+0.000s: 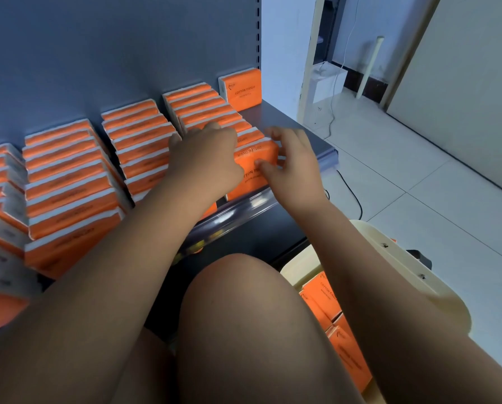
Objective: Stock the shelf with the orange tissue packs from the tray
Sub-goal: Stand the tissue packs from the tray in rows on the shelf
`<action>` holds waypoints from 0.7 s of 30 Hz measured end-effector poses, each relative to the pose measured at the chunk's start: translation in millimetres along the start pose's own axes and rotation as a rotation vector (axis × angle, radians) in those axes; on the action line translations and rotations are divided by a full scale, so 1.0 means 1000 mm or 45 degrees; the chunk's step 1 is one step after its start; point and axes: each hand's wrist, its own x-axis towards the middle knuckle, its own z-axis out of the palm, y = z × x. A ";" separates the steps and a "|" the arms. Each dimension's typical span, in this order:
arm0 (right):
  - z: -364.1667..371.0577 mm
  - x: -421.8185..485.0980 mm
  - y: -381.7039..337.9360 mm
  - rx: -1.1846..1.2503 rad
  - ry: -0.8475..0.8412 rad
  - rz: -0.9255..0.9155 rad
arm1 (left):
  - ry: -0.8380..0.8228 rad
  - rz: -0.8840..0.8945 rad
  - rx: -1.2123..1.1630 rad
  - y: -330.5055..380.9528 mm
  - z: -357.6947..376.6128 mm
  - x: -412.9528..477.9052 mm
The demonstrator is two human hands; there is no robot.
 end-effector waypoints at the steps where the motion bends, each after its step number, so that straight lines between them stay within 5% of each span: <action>1: 0.000 -0.001 -0.001 -0.004 -0.001 0.004 | -0.007 -0.003 0.004 0.001 0.000 0.000; 11: -0.002 -0.019 -0.003 -0.103 0.073 0.005 | -0.005 0.036 0.079 0.004 0.003 -0.002; 21: -0.040 -0.041 0.015 -0.129 0.184 0.187 | 0.208 0.319 -0.037 0.046 0.024 -0.017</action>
